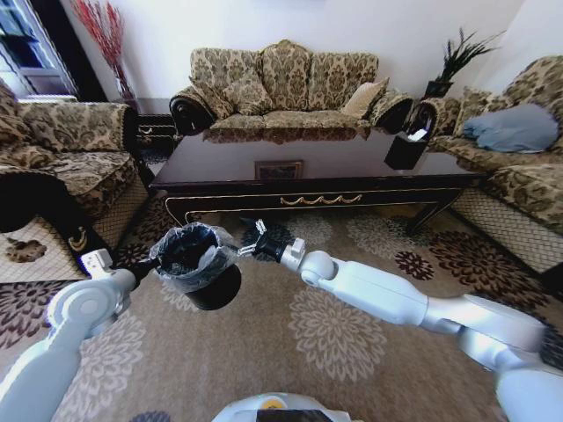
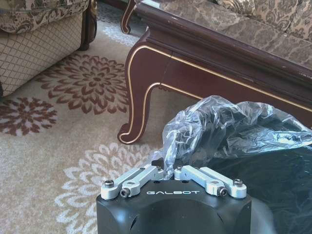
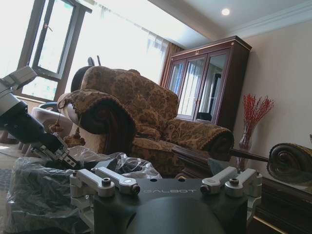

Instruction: Move to the front of the table and pick up the trash from the floor, then place it into the trash bin.

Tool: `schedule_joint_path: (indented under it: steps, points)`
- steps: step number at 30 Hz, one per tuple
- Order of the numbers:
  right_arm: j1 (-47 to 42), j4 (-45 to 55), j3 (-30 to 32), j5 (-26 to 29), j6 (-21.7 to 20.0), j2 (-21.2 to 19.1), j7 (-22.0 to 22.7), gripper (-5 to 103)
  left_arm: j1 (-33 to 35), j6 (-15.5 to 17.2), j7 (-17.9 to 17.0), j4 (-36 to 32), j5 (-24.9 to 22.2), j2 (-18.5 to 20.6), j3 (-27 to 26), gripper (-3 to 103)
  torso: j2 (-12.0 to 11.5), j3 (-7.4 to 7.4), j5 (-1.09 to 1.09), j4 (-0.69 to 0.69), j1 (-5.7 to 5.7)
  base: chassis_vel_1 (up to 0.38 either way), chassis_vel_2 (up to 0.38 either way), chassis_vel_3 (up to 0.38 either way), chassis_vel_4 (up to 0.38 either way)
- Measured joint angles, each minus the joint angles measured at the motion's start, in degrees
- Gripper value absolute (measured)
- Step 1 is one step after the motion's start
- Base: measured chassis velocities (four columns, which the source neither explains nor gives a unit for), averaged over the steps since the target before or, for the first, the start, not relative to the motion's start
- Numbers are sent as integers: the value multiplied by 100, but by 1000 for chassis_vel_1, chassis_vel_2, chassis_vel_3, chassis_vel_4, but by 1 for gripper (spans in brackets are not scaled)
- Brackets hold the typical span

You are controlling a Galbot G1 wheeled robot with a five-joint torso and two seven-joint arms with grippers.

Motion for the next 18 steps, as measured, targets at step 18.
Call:
schedule_joint_path:
  steps: [18]
  points:
    - [-1497,-302,1352,-495,74,-296,183,100,422,-318,83,491,827,-329,241,4,0,0,1,-1,0,0,0,0,0]
